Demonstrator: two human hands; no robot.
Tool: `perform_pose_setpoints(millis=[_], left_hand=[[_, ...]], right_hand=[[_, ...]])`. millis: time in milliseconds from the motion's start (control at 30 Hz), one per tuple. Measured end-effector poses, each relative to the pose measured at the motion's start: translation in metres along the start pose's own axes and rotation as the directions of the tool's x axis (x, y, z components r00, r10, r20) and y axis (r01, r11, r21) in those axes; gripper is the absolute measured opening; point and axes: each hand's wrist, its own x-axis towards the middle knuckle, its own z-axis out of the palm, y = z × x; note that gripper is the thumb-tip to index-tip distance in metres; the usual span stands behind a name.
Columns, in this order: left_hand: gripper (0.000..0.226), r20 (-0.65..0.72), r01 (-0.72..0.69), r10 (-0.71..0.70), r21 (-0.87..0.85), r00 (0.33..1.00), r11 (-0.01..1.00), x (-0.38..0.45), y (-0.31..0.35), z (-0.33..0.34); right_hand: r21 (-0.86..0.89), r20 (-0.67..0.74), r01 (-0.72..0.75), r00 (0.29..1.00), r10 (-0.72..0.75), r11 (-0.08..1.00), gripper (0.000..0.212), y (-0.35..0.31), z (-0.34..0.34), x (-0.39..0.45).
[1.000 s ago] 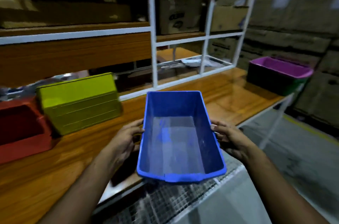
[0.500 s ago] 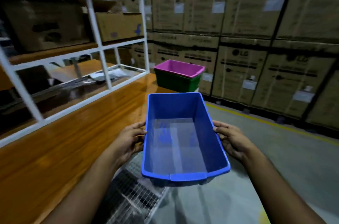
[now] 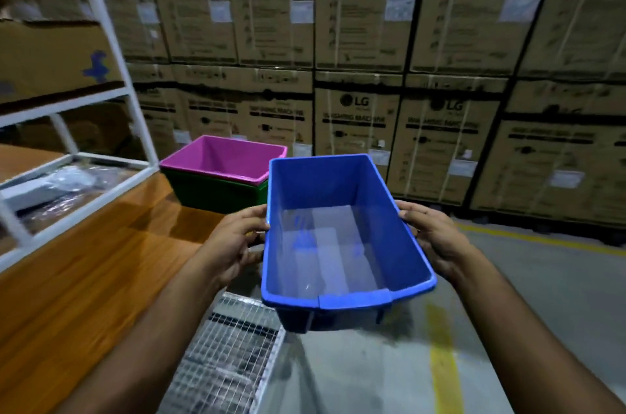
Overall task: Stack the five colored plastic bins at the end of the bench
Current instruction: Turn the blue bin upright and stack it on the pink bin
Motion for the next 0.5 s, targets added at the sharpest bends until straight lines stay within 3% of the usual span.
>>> perform_pose_setpoints(millis=[233,500], left_hand=[[0.042,-0.045,-0.032,0.031,-0.039,0.999,0.999,0.102,0.045,0.015],[0.042,-0.235,-0.122,0.099,-0.089,0.967,0.988,0.196,0.088,0.013]], right_hand=[[-0.047,0.064,0.028,0.998,-0.025,0.999,0.032,-0.049,-0.012,0.118],[-0.072,0.304,0.03,0.953,-0.006,0.997,0.036,-0.1,-0.003,0.272]])
